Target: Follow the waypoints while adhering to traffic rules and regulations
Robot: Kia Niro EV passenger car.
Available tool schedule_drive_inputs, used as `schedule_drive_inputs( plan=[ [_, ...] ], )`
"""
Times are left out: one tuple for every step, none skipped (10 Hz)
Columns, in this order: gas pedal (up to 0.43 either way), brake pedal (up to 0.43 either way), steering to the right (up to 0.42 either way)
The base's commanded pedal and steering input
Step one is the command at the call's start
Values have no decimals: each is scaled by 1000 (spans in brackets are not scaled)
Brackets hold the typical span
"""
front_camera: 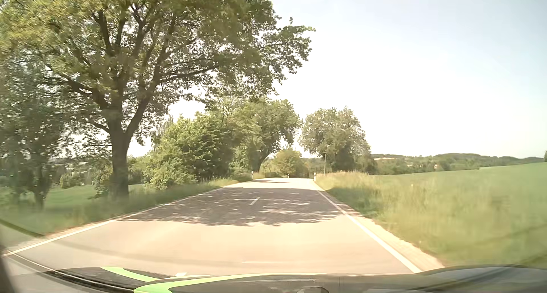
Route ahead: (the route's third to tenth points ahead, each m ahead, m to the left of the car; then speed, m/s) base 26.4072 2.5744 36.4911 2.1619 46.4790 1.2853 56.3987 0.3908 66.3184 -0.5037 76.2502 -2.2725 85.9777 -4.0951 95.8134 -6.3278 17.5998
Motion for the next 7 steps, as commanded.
schedule_drive_inputs(
  plan=[
    [398, 0, 8],
    [398, 0, 8],
    [398, 0, 7],
    [398, 0, 7],
    [398, 0, 7],
    [398, 0, 7],
    [398, 0, 7]
  ],
)
